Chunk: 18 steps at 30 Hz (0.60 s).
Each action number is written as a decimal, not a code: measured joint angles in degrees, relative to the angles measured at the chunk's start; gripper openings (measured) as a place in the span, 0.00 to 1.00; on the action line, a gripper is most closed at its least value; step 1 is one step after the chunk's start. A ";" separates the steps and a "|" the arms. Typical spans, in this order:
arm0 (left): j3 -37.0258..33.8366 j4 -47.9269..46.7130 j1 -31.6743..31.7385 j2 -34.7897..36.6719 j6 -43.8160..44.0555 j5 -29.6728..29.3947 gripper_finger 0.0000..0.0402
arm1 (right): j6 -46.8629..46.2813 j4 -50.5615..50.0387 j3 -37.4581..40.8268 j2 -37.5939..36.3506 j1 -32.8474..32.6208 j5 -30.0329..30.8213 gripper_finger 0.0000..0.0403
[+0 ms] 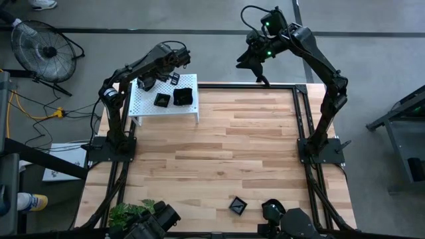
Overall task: Pick & Place Mini shaped plates
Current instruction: Stack the black leaf shaped plate on top of the black leaf shaped plate on the shelf
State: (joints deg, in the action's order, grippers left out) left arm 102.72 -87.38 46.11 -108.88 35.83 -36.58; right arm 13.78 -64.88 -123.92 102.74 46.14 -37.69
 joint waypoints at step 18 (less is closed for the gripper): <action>-0.09 -0.32 0.00 0.00 0.44 -0.09 0.01 | 0.10 -0.04 0.00 0.00 0.00 0.00 0.42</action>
State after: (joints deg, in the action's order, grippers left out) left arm 102.63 -87.70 46.11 -108.88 36.27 -36.67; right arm 13.88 -64.93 -123.92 102.74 46.14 -37.69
